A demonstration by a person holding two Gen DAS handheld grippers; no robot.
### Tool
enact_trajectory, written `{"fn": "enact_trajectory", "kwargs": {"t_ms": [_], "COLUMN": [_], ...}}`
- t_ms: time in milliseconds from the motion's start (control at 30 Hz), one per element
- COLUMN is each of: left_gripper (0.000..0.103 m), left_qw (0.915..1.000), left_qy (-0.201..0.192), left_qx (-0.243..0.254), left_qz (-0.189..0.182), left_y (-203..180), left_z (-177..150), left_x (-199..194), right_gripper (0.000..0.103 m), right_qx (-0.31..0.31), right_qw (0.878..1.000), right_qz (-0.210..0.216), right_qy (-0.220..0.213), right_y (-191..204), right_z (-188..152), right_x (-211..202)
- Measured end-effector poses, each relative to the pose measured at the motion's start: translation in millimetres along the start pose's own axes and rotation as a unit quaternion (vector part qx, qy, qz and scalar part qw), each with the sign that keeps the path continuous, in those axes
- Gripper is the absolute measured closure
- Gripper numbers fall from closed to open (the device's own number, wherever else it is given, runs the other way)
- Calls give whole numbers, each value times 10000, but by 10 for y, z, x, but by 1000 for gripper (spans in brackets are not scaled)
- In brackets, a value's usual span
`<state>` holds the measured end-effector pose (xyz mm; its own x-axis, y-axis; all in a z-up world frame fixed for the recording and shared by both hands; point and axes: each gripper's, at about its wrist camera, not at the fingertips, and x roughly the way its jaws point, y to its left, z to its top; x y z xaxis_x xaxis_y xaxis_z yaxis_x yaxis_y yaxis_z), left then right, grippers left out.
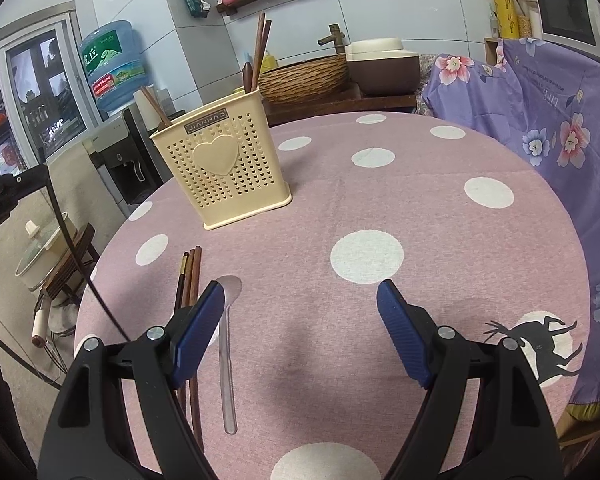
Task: Organize utensils
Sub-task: 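Lower the black chopstick into the holder and open the left tool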
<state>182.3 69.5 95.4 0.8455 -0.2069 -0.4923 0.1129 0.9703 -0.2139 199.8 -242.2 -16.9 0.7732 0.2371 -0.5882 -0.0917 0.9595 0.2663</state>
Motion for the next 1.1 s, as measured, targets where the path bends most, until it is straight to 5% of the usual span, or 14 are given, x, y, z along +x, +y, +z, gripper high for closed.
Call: {"fn": "enact_trajectory", "kwargs": {"t_ms": [133, 433, 600, 733, 1100], "left_gripper": [95, 95, 95, 95, 95], "left_qw": [9999, 9952, 9921, 9934, 9998], "left_qy": [-125, -901, -1228, -1123, -95], "left_qx": [33, 206, 209, 235, 2], "left_qz": [-102, -308, -169, 3, 161], "left_y": [-51, -464, -680, -738, -515], "left_z": [190, 1383, 1757, 1648, 930], "left_x": [-47, -180, -23, 307, 1086], "right_gripper": [25, 25, 25, 25, 25], "right_qx": [46, 32, 53, 35, 46], "right_qw": [10000, 10000, 10000, 10000, 9999], "right_qz": [-26, 12, -11, -51, -92], "right_qy": [-25, 36, 35, 10, 74], "right_y": [-37, -8, -25, -50, -102], "right_z": [23, -2, -16, -17, -45], "right_x": [-13, 25, -4, -44, -22]}}
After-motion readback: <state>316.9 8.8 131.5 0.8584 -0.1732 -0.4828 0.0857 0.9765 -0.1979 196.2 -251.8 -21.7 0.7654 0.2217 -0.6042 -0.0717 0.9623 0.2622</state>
